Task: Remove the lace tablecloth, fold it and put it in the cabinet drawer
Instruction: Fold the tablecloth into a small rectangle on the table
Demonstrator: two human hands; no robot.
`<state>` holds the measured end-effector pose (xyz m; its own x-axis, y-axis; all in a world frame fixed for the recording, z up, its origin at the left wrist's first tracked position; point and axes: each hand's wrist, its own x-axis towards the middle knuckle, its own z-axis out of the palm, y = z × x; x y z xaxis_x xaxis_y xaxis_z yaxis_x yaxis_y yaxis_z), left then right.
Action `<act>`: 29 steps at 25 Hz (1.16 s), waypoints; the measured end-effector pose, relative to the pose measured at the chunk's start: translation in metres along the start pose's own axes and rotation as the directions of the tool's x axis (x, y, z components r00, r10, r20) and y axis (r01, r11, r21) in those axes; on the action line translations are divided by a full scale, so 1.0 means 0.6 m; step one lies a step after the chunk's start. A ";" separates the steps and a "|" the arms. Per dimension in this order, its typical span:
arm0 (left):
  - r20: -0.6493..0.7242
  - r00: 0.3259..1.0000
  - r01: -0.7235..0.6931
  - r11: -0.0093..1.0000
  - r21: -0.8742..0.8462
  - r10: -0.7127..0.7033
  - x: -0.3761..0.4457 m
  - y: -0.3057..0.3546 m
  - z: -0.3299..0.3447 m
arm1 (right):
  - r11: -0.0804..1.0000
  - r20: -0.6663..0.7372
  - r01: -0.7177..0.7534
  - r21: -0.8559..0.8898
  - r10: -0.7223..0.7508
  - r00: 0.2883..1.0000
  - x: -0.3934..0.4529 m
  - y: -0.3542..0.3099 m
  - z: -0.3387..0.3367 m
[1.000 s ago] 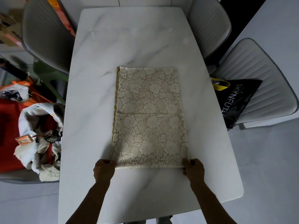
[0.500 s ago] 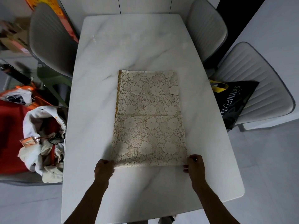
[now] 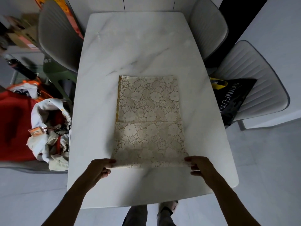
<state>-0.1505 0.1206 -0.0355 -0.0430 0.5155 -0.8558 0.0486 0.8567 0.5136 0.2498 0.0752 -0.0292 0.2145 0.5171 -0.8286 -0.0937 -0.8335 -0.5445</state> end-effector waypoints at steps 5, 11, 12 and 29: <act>0.307 0.952 -0.059 0.992 0.113 0.022 -0.100 -0.013 -0.052 | 0.980 0.279 0.150 -0.130 -0.109 0.954 -0.088 0.038 -0.074; 0.136 0.889 -0.458 0.841 0.289 0.437 -0.112 0.094 -0.045 | 0.913 0.223 0.397 -0.100 -0.368 0.903 -0.088 -0.075 -0.063; 0.105 0.860 -0.505 0.808 0.303 0.499 -0.098 0.127 -0.039 | 0.904 0.185 0.423 -0.071 -0.404 0.896 -0.075 -0.108 -0.055; -0.233 0.753 -0.496 0.764 0.414 0.615 0.335 0.368 0.033 | 0.905 -0.340 0.358 -0.228 -0.419 0.842 0.315 -0.383 0.140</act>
<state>-0.1289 0.4128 -0.0952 -0.2349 0.9198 -0.3142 0.4715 0.3905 0.7907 0.2304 0.3810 -0.0715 0.5502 0.7186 -0.4253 0.2137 -0.6136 -0.7602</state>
